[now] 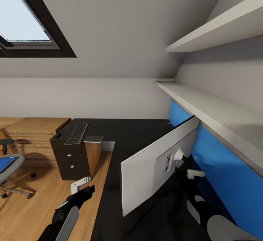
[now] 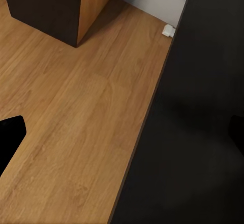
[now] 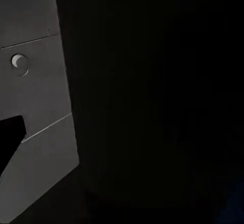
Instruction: In the bedroom, organize the workspace by keeping the computer under the desk, ensuring the monitor is on the desk, placing the keyboard on the desk next to the monitor, placing the mouse on the desk next to the keyboard, moving the folder from the swivel chair onto the desk next to the mouse, stacking the notebook on top of the folder with the pen on top of the notebook, and positioning the swivel chair next to the desk.
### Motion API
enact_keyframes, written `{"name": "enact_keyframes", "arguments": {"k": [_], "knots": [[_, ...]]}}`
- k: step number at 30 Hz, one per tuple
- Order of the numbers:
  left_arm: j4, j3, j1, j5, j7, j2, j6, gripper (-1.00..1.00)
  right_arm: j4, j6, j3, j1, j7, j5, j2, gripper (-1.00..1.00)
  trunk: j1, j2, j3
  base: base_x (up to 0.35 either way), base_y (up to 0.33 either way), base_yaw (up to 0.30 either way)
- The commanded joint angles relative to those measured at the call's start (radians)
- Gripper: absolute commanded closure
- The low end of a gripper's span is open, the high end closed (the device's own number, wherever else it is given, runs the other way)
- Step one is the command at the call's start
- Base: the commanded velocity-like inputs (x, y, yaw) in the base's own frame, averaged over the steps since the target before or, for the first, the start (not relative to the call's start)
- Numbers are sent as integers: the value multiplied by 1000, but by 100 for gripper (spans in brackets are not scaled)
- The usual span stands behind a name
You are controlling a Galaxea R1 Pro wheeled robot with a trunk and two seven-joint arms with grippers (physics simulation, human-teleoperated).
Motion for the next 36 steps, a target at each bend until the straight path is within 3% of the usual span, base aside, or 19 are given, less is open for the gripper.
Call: {"name": "enact_keyframes", "arguments": {"k": [1, 16, 34, 36], "knots": [[-2, -2, -1, 10, 9, 1, 2, -100, 1, -4, 2, -1, 2, -9, -1, -100, 0, -2, -2, 0, 0, 0], [-2, -3, -1, 10, 9, 1, 2, -100, 1, -5, 3, -1, 1, -10, -4, -100, 0, -2, -2, -8, 0, 0], [-2, -2, -1, 10, 11, 2, 2, -100, -3, -2, 1, -1, 2, -10, -3, -100, 0, -2, -2, -309, 5, 0], [-2, -2, -1, 10, 11, 2, 2, -100, -19, 28, 2, -1, 8, -12, -3, -100, 0, -2, -2, -334, 78, 0]]}}
